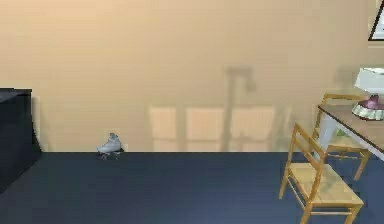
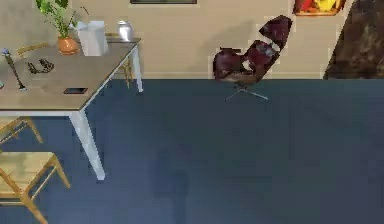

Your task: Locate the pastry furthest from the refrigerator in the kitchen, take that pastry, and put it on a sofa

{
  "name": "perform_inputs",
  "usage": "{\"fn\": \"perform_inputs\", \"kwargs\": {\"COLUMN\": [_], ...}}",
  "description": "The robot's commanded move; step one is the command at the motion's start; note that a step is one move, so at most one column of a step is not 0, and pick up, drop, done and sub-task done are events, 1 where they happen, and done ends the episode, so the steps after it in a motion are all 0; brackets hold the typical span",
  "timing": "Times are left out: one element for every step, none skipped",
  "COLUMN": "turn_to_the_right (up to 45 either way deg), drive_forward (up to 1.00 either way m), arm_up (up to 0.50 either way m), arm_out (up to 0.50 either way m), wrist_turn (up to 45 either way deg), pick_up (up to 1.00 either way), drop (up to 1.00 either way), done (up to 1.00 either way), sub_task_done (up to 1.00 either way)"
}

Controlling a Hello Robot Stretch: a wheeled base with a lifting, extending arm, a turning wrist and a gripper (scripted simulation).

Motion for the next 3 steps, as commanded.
{"fn": "perform_inputs", "kwargs": {"turn_to_the_right": [45.0,45.0,45.0], "drive_forward": [0.00,0.00,0.00], "arm_up": [0.00,0.00,0.00], "arm_out": [0.00,0.00,0.00], "wrist_turn": [0.0,0.0,0.0], "pick_up": [0.00,0.00,0.00], "drop": [0.00,0.00,0.00], "done": [0.00,0.00,0.00], "sub_task_done": [0.00,0.00,0.00]}}
